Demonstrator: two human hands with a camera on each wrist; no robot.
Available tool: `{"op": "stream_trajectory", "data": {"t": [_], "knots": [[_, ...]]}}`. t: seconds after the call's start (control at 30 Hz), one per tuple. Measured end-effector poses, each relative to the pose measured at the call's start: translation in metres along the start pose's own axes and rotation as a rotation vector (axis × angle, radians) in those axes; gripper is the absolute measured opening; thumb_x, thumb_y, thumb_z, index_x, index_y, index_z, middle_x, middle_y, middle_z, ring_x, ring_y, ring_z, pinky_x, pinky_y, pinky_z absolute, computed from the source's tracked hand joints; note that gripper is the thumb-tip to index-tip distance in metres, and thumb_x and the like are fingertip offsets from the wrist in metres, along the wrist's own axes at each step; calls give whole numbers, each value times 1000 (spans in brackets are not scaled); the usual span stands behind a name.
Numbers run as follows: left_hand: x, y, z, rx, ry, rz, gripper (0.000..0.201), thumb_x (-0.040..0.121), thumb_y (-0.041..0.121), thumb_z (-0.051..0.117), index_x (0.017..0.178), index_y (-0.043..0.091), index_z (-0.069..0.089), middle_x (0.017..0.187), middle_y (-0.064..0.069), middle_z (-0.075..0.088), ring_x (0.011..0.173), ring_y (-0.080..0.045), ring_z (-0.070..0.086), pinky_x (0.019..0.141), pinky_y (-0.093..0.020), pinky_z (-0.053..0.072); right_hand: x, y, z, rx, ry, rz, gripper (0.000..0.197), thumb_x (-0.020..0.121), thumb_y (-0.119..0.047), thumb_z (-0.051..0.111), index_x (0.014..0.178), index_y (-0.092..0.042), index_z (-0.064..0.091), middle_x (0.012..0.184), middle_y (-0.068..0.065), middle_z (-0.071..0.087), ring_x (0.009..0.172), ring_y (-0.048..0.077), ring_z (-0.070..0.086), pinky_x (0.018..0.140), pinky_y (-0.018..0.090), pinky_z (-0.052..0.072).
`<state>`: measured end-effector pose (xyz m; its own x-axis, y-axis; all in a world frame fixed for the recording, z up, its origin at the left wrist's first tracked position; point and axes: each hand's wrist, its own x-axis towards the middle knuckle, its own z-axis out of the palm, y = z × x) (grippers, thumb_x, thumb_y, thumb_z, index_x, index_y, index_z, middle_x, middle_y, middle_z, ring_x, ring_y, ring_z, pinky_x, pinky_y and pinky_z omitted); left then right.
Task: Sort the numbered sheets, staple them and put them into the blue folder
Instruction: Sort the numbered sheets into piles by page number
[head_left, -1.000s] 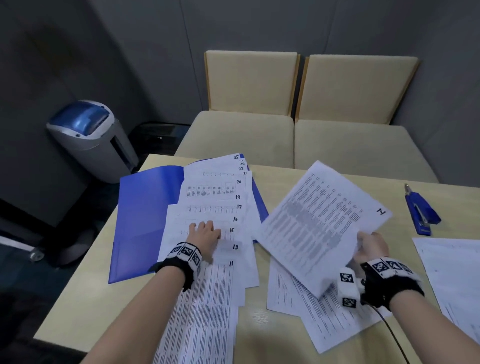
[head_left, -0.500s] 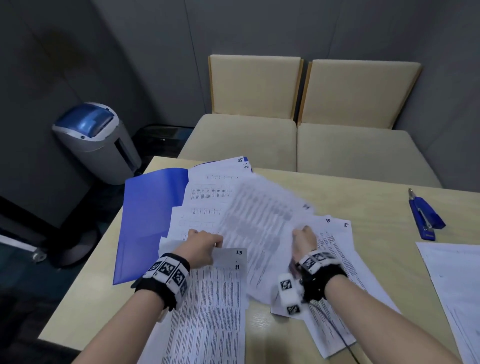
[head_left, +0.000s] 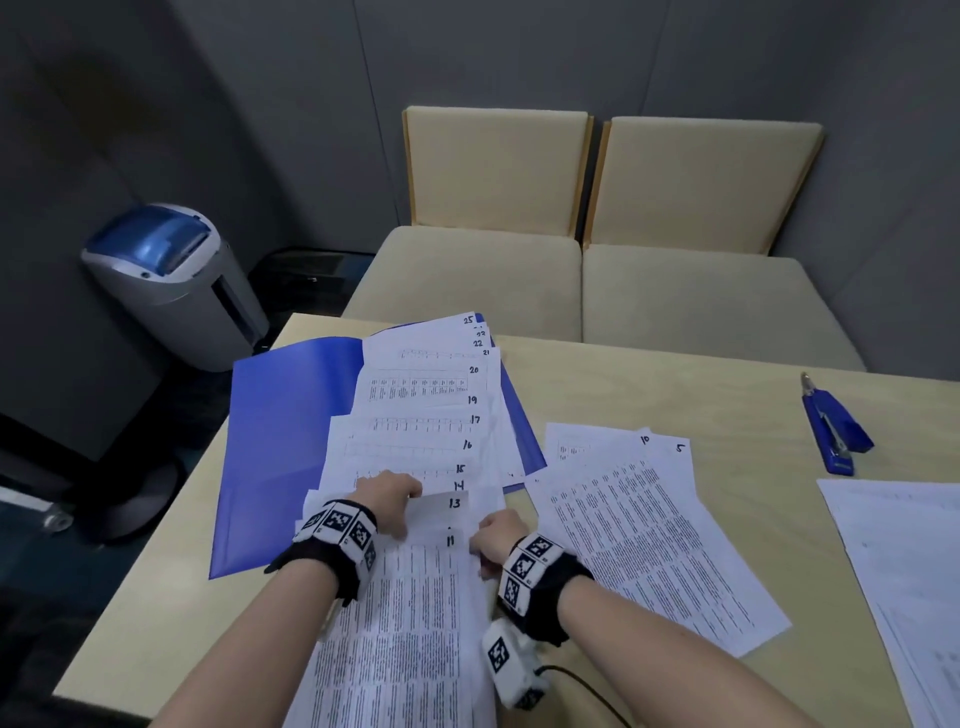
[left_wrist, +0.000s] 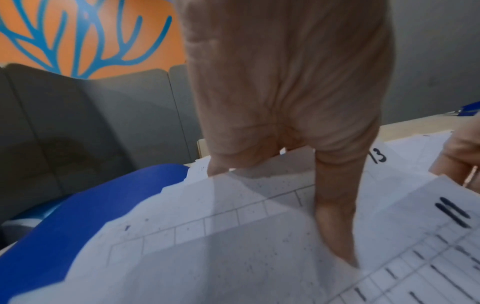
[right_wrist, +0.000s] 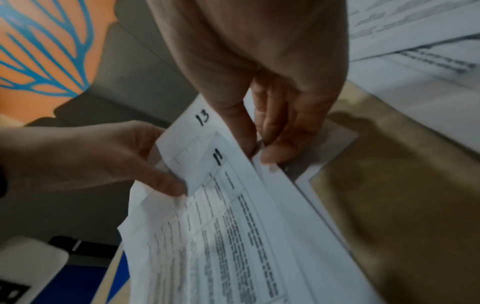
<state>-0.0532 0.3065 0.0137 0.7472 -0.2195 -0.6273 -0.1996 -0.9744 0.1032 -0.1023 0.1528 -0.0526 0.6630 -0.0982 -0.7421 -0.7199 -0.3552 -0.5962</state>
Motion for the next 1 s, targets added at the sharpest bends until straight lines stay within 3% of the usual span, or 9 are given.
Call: {"op": "stream_trajectory", "data": {"t": [0.1, 0.23, 0.37, 0.47, 0.53, 0.67, 0.8, 0.93, 1.0], "knots": [[16, -2, 12, 86, 21, -43, 53, 75, 12, 71, 123, 17, 48, 107, 0, 56, 111, -23, 55, 102, -40, 33, -5, 0, -7, -42, 41, -34, 22, 75, -1, 62, 67, -15, 46, 71, 10, 55, 47, 22, 53, 43, 26, 44], [33, 17, 27, 241, 263, -89, 64, 73, 19, 68, 128, 21, 35, 126, -3, 41, 118, -25, 44, 107, -52, 24, -5, 16, -43, -149, 222, -171, 9, 82, -12, 52, 84, -21, 52, 84, -4, 55, 78, 18, 55, 68, 24, 43], [46, 78, 33, 48, 591, 187, 50, 75, 9, 60, 122, 21, 49, 119, -3, 47, 107, -25, 51, 99, -44, 35, -5, 59, -117, -201, 453, -173, 16, 85, -14, 55, 100, -19, 58, 107, 6, 59, 92, 19, 56, 82, 31, 49], [56, 135, 35, -7, 496, 324, 42, 92, 22, 46, 132, 19, 39, 128, -3, 42, 115, -22, 44, 95, -34, 38, -19, 99, -165, -292, 653, 32, 30, 86, -17, 55, 115, -23, 51, 127, 6, 43, 120, 25, 41, 97, 38, 38], [66, 159, 36, -19, 428, 303, 51, 93, 34, 49, 138, 18, 32, 134, -5, 39, 123, -23, 40, 99, -37, 36, -30, 120, -184, -337, 689, 119, 42, 83, -25, 60, 122, -27, 44, 133, 6, 36, 125, 27, 34, 100, 42, 33], [85, 178, 41, 86, 269, 179, 79, 82, 49, 60, 143, 16, 22, 137, -8, 34, 125, -29, 37, 103, -48, 34, -46, 149, -197, -444, 610, 92, 57, 79, -39, 63, 128, -26, 36, 131, 6, 33, 124, 27, 33, 97, 43, 35], [90, 189, 37, 119, 274, 151, 81, 76, 51, 66, 138, 18, 26, 131, -8, 39, 122, -29, 40, 101, -47, 34, -53, 165, -199, -457, 588, 35, 61, 79, -42, 62, 131, -27, 34, 130, 3, 32, 124, 25, 32, 96, 41, 38], [87, 198, 32, 118, 339, 237, 41, 82, 27, 59, 119, 16, 43, 113, -4, 52, 104, -28, 54, 84, -38, 41, -49, 168, -211, -390, 494, 56, 63, 76, -41, 66, 128, -28, 32, 125, 1, 38, 119, 23, 43, 90, 38, 37], [82, 207, 27, 80, 368, 349, 23, 85, 14, 50, 108, 14, 51, 98, -2, 54, 94, -30, 59, 70, -34, 41, -46, 171, -221, -330, 438, 64, 49, 80, -33, 63, 120, -26, 36, 117, 0, 45, 108, 22, 51, 83, 35, 37]]}}
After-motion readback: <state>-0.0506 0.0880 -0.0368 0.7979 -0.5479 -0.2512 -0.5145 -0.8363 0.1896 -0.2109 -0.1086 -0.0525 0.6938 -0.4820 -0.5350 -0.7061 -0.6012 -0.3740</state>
